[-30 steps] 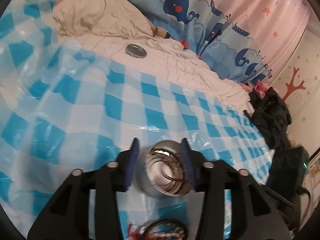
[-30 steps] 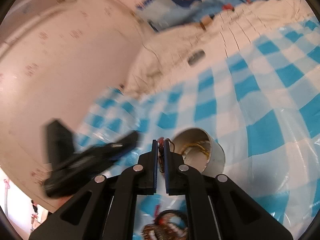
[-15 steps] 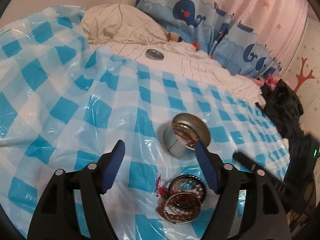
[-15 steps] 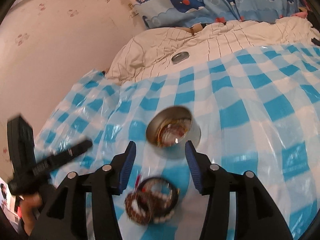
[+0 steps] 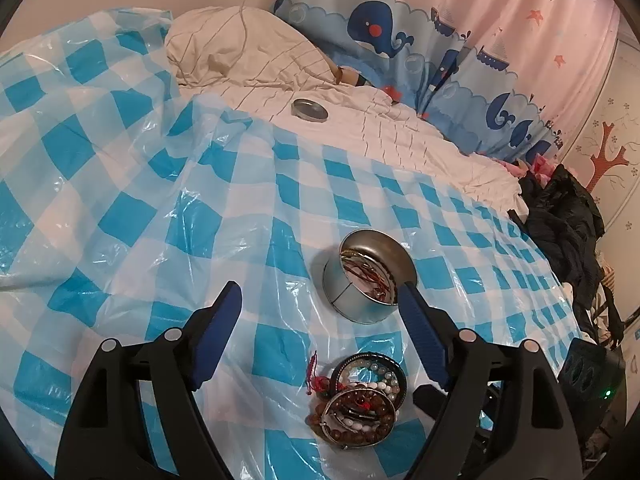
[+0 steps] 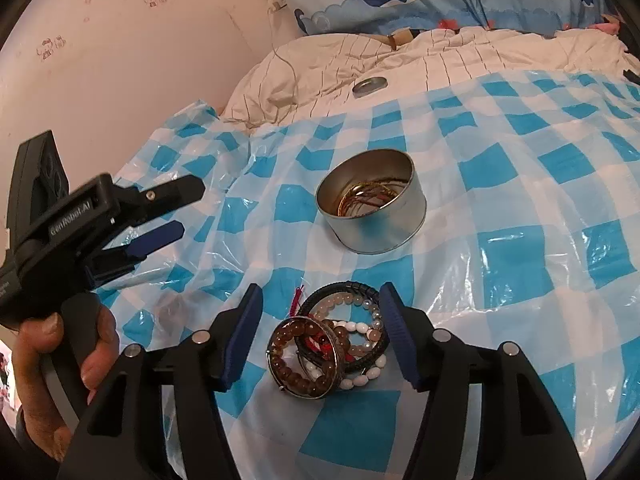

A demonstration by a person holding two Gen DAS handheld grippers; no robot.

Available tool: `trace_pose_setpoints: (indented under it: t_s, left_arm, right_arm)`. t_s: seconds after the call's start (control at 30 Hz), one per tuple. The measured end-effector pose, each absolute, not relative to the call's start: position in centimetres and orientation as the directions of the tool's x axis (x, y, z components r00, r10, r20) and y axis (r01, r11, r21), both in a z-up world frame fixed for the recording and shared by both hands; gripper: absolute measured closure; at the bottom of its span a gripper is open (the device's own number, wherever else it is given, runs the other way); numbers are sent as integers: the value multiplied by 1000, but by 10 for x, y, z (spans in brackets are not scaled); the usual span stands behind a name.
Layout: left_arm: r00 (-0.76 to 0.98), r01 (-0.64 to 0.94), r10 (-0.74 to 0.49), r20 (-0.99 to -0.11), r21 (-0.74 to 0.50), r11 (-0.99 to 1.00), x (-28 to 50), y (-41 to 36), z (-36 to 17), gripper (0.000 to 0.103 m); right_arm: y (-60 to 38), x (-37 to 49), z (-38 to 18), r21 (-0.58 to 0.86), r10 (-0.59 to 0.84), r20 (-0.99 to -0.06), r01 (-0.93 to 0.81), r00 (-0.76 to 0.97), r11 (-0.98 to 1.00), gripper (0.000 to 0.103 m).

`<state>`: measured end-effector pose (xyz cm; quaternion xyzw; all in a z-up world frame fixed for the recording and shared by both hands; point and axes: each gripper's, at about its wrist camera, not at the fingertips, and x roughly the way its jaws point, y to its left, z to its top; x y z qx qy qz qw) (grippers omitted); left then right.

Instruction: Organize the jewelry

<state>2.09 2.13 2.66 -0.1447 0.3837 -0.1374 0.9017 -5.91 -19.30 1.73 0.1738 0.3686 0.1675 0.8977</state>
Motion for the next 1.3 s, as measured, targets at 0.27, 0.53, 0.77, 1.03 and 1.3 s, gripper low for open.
trace_pose_setpoints:
  t_s: [0.27,0.53,0.77,1.03,1.3]
  left_arm:
    - [657,160,-358,-664,-341,926,29,5,24,24]
    - [644,174,-362,-674,-332,927,34,-5,19,22]
    - [644,171,-361,-674,-333,927,36,-4,18,21]
    - [643,170,-361,-675,-333,927,36,-4,17,20]
    - [637,172,-360,-682,-330,928,36,-3,15,19]
  right_arm:
    - [-195,-54,13,445,439,-609,-174,660,879,38]
    - [-198,-52,11,451,442,-613,-170,655,876,38]
    - [-197,-52,10,452,442,-615,-168,653,876,38]
    - [-196,-52,8,452,441,-620,-164,648,877,38]
    - [-196,-51,8,453,441,-621,-163,648,877,38]
